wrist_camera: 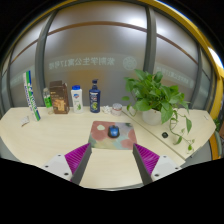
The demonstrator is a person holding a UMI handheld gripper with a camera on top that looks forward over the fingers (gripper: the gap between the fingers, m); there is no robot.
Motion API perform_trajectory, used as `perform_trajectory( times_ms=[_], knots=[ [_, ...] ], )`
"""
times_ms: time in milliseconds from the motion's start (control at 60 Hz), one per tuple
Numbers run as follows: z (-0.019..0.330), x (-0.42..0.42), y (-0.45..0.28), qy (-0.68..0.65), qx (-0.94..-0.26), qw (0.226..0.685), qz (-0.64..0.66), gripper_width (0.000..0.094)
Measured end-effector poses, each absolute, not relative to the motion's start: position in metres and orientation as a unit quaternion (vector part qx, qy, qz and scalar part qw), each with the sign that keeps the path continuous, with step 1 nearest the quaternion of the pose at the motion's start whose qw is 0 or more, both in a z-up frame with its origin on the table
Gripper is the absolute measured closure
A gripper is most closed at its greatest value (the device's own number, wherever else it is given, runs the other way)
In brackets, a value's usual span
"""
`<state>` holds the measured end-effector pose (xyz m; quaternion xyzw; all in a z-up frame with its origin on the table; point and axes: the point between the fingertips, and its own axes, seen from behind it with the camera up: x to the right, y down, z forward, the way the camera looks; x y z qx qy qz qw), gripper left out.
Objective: Arrange mouse
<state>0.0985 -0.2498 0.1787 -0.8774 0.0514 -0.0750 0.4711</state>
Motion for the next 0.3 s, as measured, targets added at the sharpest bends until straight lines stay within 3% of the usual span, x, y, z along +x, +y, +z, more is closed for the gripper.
perform_trajectory(
  times_ms=[300],
  knots=[
    [0.188, 0.087, -0.277, 0.038, -0.875, 0.477, -0.080, 0.0086]
  ],
)
